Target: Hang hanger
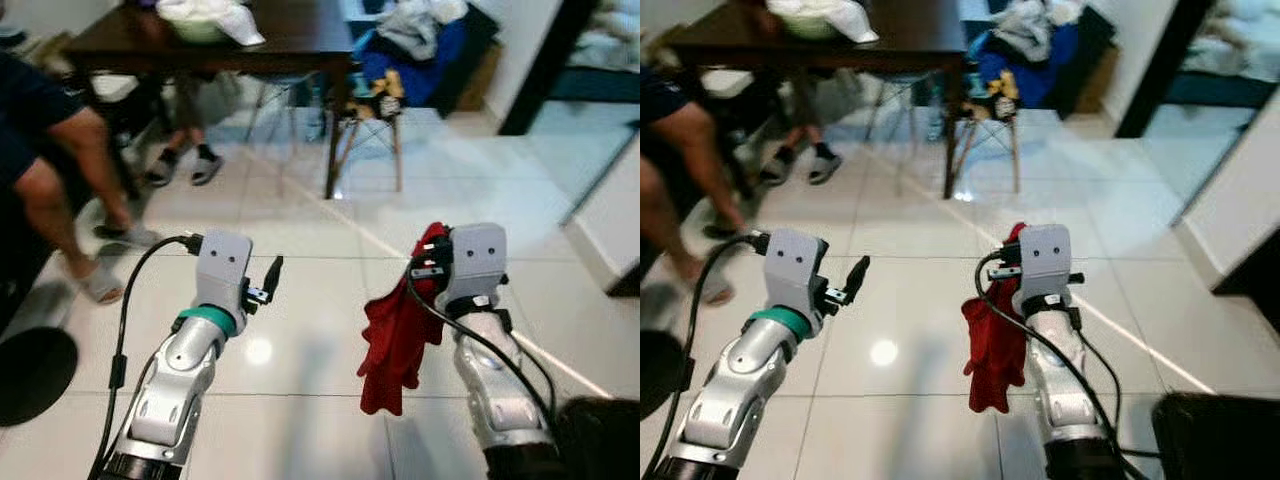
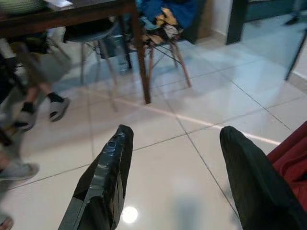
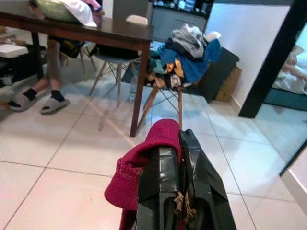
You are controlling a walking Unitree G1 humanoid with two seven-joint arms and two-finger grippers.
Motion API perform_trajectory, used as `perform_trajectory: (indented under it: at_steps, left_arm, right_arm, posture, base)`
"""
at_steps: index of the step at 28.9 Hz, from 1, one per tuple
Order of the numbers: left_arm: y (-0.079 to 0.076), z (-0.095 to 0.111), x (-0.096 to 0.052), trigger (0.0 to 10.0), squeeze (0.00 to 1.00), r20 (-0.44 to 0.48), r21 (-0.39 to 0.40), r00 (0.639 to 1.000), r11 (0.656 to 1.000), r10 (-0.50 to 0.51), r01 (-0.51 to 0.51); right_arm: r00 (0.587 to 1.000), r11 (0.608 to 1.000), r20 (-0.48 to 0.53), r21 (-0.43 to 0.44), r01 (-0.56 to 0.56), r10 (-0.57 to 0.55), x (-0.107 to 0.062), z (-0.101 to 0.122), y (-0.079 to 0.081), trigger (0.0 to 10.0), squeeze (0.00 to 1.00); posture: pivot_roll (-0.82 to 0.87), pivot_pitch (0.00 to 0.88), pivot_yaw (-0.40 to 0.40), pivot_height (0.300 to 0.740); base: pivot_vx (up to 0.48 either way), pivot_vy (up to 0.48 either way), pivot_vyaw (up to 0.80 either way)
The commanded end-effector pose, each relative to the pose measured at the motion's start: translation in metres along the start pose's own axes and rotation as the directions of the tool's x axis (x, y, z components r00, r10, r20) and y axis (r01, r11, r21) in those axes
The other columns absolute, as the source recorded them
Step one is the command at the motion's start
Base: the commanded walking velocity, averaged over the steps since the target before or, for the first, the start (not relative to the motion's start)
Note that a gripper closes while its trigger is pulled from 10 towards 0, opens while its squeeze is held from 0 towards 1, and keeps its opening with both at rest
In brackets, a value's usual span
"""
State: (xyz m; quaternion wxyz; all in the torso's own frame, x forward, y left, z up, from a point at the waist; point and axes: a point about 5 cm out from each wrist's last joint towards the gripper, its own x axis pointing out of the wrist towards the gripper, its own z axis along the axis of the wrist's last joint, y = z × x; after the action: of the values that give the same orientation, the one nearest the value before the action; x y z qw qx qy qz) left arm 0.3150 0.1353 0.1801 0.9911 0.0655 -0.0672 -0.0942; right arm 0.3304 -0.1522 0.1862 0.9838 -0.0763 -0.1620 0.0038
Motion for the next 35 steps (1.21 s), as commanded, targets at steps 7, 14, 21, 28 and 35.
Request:
perform_trajectory:
  at_steps: [7,14,21,28,35]
  left_arm:
    - [-0.0004,-0.0001,-0.0005,10.0,0.0,0.012,-0.004,1.0,1.0,0.022,-0.022]
    - [-0.0017,0.001,0.0005,10.0,0.0,0.019,-0.011,0.999,1.0,0.029,-0.029]
    - [-0.0023,0.0008,0.0006,10.0,0.0,0.021,-0.012,0.999,0.999,0.034,-0.034]
    - [-0.0024,0.0012,0.0004,10.0,0.0,0.023,-0.013,0.999,0.999,0.035,-0.035]
    - [-0.0021,0.0018,-0.0003,10.0,0.0,0.024,-0.005,0.999,0.999,0.032,-0.032]
  right_arm:
    - [1.0,1.0,0.006,0.004,0.019,-0.019,0.0034,0.0003,-0.0035,10.0,0.0]
    - [1.0,1.0,0.029,0.015,0.005,-0.005,0.0054,0.0042,-0.0017,10.0,0.0]
    - [0.999,1.0,0.039,0.026,0.0,-0.001,0.0067,0.0059,-0.0015,10.0,0.0]
    - [0.999,0.999,0.039,0.035,0.005,-0.007,0.006,0.0057,-0.0024,10.0,0.0]
    - [0.999,0.999,0.041,0.038,0.007,-0.008,0.005,0.0058,-0.0024,10.0,0.0]
  posture:
    - [-0.06,0.118,0.058,0.74]
    - [-0.06,0.115,0.05,0.74]
    - [-0.06,0.118,0.045,0.74]
    - [-0.06,0.122,0.046,0.74]
    - [-0.05,0.129,0.052,0.74]
  base:
    - [0.468,0.0,-0.22]
    - [0.462,0.0,0.0]
    - [0.458,0.0,0.0]
    - [0.457,0.0,0.0]
    - [0.455,0.0,-0.07]
